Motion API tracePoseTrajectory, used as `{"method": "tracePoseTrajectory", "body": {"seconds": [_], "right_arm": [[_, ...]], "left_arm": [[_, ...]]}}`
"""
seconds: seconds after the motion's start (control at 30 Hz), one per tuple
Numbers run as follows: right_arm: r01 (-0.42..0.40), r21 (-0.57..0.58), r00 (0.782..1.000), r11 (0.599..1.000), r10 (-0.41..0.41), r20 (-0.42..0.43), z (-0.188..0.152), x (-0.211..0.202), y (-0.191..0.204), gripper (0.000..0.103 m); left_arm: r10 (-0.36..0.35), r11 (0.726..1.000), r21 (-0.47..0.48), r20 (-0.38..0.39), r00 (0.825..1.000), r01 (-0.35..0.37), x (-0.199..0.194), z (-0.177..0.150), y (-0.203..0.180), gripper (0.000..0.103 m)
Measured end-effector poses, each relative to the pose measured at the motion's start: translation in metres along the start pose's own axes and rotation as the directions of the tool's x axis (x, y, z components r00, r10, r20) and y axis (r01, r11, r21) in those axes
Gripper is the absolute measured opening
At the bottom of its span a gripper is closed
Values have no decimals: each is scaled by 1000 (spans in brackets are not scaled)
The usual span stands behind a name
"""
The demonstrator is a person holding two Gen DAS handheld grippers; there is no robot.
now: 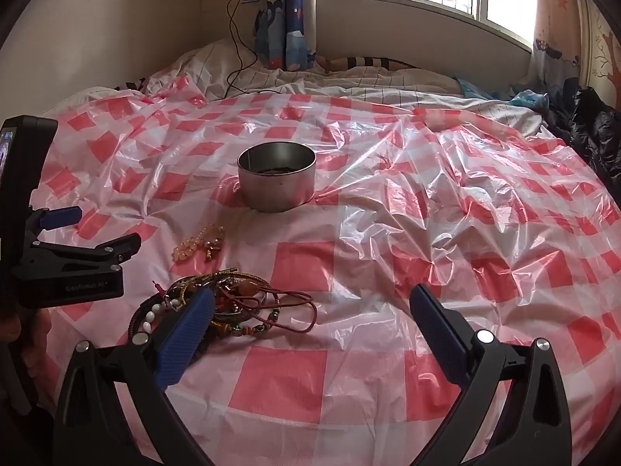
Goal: Organize jewelry
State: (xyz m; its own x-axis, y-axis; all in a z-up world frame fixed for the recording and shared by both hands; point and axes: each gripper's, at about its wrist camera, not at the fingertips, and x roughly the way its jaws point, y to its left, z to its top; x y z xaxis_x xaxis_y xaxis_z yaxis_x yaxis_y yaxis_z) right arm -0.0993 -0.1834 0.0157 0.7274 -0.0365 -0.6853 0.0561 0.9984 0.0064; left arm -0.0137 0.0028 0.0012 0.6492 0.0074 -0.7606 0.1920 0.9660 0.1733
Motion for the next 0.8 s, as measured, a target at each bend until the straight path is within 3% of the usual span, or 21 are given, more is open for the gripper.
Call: {"method": "tracePoseTrajectory", "body": {"seconds": [0.8], "right_arm": [[-2, -5, 1000, 1000, 2, -26, 2, 15, 1, 97]], "left_arm": [[-40, 998, -54, -23, 999, 38, 18, 4, 7, 96]]}}
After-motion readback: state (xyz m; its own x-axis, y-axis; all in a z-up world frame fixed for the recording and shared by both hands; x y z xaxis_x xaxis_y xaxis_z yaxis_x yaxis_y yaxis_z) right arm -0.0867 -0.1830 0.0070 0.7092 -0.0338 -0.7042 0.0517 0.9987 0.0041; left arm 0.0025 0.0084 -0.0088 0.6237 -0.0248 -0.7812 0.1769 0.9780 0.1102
